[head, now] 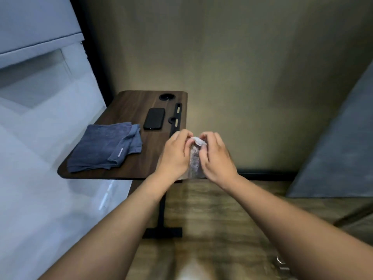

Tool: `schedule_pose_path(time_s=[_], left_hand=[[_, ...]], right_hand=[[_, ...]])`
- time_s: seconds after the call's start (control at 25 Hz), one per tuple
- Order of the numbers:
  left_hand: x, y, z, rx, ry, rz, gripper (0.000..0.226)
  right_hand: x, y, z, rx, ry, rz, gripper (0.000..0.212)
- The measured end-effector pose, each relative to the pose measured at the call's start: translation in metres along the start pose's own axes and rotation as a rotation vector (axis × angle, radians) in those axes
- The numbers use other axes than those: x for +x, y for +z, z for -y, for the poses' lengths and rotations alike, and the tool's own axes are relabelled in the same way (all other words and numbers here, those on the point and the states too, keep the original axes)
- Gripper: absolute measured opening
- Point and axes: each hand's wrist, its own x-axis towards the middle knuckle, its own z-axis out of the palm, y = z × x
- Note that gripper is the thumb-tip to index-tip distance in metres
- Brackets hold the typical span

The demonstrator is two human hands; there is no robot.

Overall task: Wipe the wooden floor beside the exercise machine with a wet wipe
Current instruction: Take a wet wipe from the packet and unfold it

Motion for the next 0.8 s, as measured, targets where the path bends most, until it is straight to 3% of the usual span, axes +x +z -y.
schedule_pose_path(time_s=[0.16, 0.24, 0.36, 0.44, 0.52, 0.6, 0.72, 0.8], left_hand=[[-0.061, 0.046, -0.139, -0.276, -0.093, 0.009, 0.004], [-0.114, 0.075, -0.221, -0.405, -0.179, 0.019, 0.015], [-0.203, 0.122, -0.324, -0.391, -0.396, 0.010, 0.038], [-0.260, 0.149, -0.382, -0.421, -0.586, 0.175, 0.048], [-0.297, 0.168, -0.415, -0.682, -0.743, 0.405, 0.051], [-0.340, 0.185, -0.444, -0.859, -0.791, 0.606, 0.042], [-0.410, 0.208, -0.461, -0.942, -0.792, 0.881, 0.029], [-0.458, 0.222, -0.462, -0.968, -0.946, 1.063, 0.028]], right_hand=[[-0.123, -0.108, -0.036, 0.008, 0.121, -0.137, 0.034], [-0.198, -0.170, -0.054, 0.000, 0.160, -0.206, 0.034], [-0.303, -0.251, -0.070, -0.006, 0.248, -0.311, 0.028], [-0.372, -0.290, -0.078, -0.006, 0.338, -0.381, 0.024], [-0.421, -0.304, -0.078, 0.029, 0.431, -0.413, 0.016], [-0.482, -0.320, -0.078, 0.043, 0.599, -0.447, 0.015], [-0.570, -0.327, -0.079, 0.073, 0.783, -0.456, 0.020], [-0.623, -0.320, -0.074, 0.080, 0.910, -0.420, 0.020]])
